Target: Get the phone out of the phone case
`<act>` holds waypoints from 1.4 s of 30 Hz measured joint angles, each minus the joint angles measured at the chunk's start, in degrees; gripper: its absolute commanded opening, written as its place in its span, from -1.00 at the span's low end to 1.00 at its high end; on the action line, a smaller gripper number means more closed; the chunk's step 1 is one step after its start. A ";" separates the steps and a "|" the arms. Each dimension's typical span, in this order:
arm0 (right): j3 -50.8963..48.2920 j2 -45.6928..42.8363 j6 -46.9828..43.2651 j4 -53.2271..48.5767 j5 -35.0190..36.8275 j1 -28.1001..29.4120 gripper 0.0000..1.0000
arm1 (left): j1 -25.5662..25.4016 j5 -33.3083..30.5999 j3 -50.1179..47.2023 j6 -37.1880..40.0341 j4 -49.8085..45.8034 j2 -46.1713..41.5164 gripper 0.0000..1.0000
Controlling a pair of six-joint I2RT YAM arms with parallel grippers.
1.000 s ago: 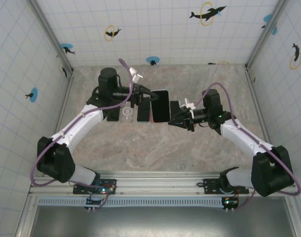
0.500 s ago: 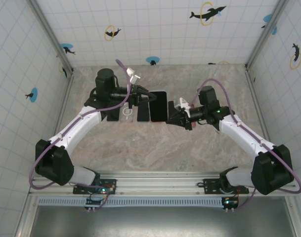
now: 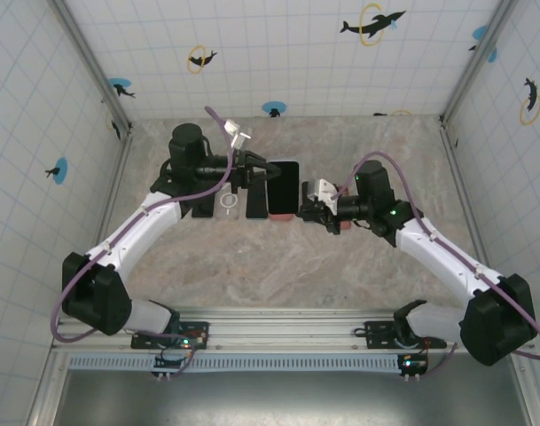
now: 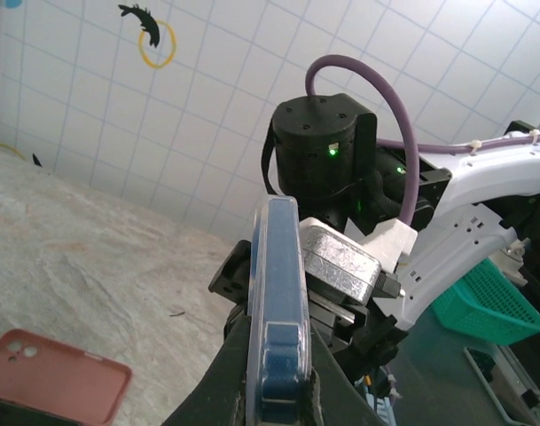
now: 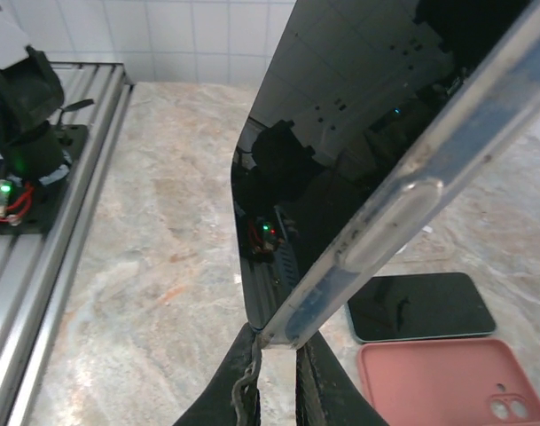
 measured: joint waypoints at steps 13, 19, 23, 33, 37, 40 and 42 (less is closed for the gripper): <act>-3.37 -1.60 0.61 7.52 9.62 2.43 -0.86 | -2.60 0.83 0.33 -4.83 1.03 -0.02 -1.00; -6.49 -2.97 6.03 12.04 5.40 1.97 -0.67 | -2.62 -1.20 0.76 -4.87 1.03 -0.13 -1.00; -9.16 -4.11 11.30 18.08 2.14 1.55 -0.60 | -2.45 -3.91 0.96 -5.73 1.07 -0.13 -1.00; -10.01 -3.96 21.94 29.57 0.81 0.66 -0.47 | -2.60 -4.48 0.44 -12.04 3.50 -0.13 -1.00; -10.36 -3.04 27.23 33.55 0.39 -0.13 -0.40 | -2.60 -7.19 0.26 -15.67 5.07 -0.15 -1.00; -12.13 -2.25 33.94 38.93 0.37 -0.94 -0.34 | -2.62 -10.73 -1.42 -20.52 7.89 -0.39 -1.00; -12.90 -1.44 38.75 41.68 0.46 -1.36 -0.29 | -2.62 -13.27 -3.23 -24.98 10.95 -0.44 -1.00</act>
